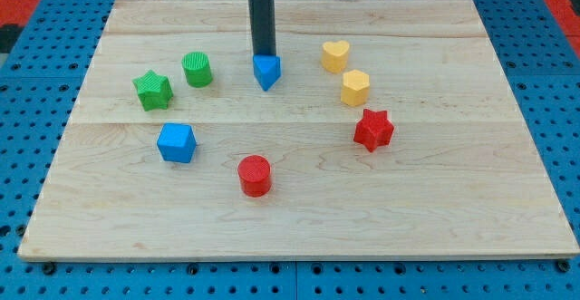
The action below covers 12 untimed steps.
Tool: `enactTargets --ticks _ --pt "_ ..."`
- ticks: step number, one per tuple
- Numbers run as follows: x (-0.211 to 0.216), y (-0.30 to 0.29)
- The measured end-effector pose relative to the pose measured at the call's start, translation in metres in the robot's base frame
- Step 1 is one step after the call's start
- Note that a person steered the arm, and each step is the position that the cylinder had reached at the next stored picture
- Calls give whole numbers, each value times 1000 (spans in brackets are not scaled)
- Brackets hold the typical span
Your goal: Move the blue triangle closer to the blue cube
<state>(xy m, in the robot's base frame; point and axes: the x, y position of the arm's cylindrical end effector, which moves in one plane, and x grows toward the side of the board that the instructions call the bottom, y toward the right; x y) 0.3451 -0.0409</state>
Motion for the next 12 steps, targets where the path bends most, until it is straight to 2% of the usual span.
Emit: enactTargets --ticks 1,2,4,6,8,9,11,12 --pt "20 25" --pt "18 71" --pt "57 -10" --pt "83 -30" --pt "57 -35" --pt "57 -39" --pt "112 -82" --pt "96 -75"
